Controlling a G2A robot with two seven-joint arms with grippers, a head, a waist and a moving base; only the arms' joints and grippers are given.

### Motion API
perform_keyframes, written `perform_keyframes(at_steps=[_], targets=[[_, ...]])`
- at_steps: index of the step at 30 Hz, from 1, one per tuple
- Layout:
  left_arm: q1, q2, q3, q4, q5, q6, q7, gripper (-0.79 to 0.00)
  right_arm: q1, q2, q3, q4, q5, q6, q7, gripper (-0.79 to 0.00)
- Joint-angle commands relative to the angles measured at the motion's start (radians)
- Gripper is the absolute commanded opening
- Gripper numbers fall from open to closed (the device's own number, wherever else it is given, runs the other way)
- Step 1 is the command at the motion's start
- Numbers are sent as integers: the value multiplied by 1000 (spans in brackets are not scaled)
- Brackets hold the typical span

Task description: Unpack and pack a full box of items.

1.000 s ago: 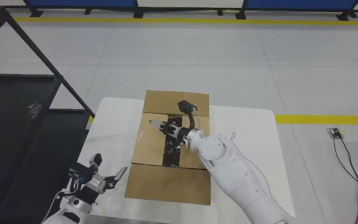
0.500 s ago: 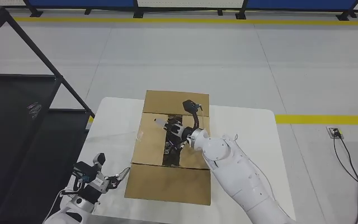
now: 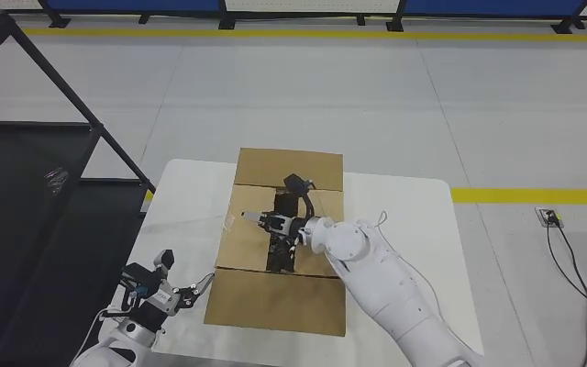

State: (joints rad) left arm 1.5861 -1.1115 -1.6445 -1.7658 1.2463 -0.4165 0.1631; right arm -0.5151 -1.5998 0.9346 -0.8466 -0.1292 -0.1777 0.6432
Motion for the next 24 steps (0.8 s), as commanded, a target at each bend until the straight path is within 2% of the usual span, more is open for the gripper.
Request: perform_keyframes(at_steps=[1, 10, 24], targets=[[0, 0, 0, -1, 2, -2, 2, 0, 10, -3, 11, 16, 45, -25, 15, 0], [-11, 0, 21, -12, 17, -19, -16, 0, 19, -14, 30, -4, 168, -93, 53, 0], [-103, -8, 82, 6, -12, 7, -69, 0, 12, -61, -36, -37, 248, -173, -27, 0]])
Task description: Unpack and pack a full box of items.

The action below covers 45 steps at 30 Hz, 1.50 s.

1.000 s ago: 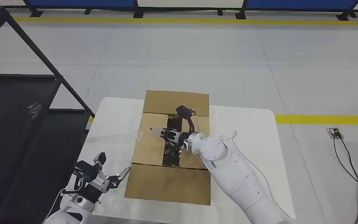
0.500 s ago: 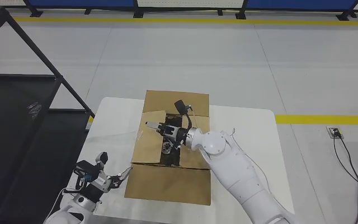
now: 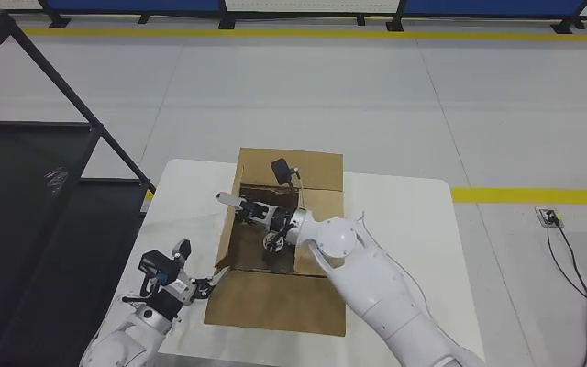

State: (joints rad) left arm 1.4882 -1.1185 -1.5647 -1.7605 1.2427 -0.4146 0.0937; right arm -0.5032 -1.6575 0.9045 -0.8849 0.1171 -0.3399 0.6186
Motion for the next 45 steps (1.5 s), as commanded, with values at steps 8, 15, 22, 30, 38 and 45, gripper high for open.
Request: perform_keyframes(at_steps=[8, 15, 22, 30, 38, 45], targets=[[-5, -6, -21, -6, -77, 67, 16, 0, 0, -27, -45, 7, 17, -79, -5, 0], [12, -7, -74, 5, -151, 99, 14, 0, 9, -32, -47, 25, 26, -105, 44, 0], [46, -5, -125, 21, -137, 145, -2, 0, -22, -8, 16, -27, 23, -149, 81, 0], [43, -5, -121, 69, -126, 143, -56, 0, -160, 52, 153, -238, -29, -159, 116, 0], [-7, -5, -91, 131, -109, 120, -112, 0, -342, 104, 280, -507, -92, -139, 134, 0], [-37, -6, -79, 159, -108, 115, -126, 0, -441, 129, 345, -631, -114, -137, 121, 0]])
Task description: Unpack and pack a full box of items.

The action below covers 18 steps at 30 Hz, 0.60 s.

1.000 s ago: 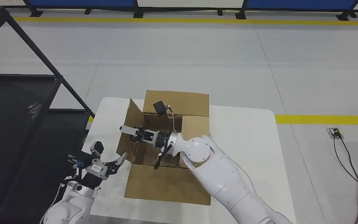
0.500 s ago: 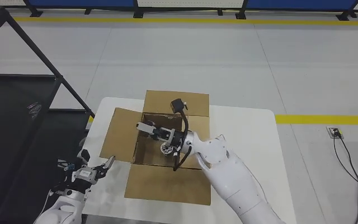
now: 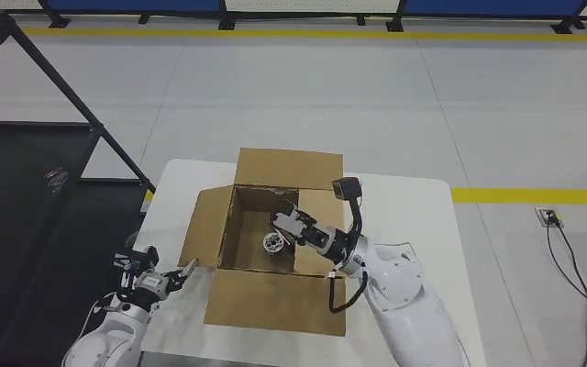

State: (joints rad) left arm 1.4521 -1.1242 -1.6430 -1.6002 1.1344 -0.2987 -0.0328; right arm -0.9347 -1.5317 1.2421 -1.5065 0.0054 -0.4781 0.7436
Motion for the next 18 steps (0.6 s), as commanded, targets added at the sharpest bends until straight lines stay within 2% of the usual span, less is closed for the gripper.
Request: perform_keyframes(at_steps=[1, 5, 18], targets=[[1, 0, -3, -8, 0, -2, 4, 0, -17, 5, 14, -16, -2, 4, -10, 0], [24, 2, -25, -50, -7, -8, 23, 0, -30, 13, 31, -23, -7, 14, -25, 0], [124, 5, -110, -279, -8, 16, 39, 0, -11, 34, 57, 22, 15, 27, -26, 0]])
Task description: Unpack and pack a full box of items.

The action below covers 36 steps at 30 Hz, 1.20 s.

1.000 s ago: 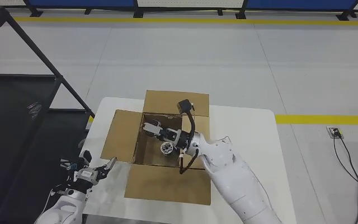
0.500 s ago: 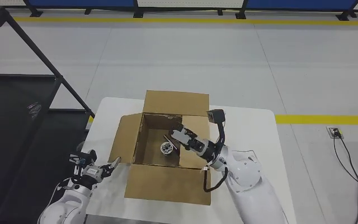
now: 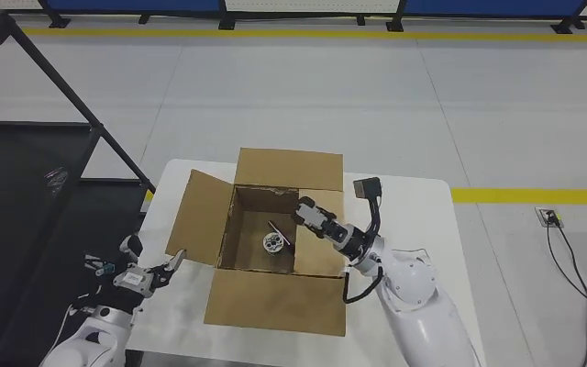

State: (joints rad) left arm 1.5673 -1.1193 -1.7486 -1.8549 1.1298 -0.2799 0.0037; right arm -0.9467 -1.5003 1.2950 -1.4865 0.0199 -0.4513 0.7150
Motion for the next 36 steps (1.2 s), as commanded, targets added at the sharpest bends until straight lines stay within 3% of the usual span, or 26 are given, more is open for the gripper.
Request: perform_keyframes(at_steps=[1, 6, 10, 19, 23, 36], targets=[[15, 0, -10, -45, -6, -7, 6, 0, 0, 5, 10, 3, 0, 1, 3, 0], [32, 1, -10, -132, -26, -65, -11, 0, -21, 21, 56, -21, -13, -13, 27, 0], [-8, 4, 36, -159, -69, -140, -82, 0, -65, 39, 108, -62, -22, -55, 51, 0], [-249, -3, 263, -36, -216, -232, -313, 0, -194, 78, 241, -143, -21, -128, 93, 0], [-363, -9, 367, 32, -266, -271, -416, 0, -228, 89, 278, -147, -22, -116, 91, 0], [-363, -9, 367, 32, -266, -271, -416, 0, -228, 89, 278, -147, -22, -116, 91, 0]])
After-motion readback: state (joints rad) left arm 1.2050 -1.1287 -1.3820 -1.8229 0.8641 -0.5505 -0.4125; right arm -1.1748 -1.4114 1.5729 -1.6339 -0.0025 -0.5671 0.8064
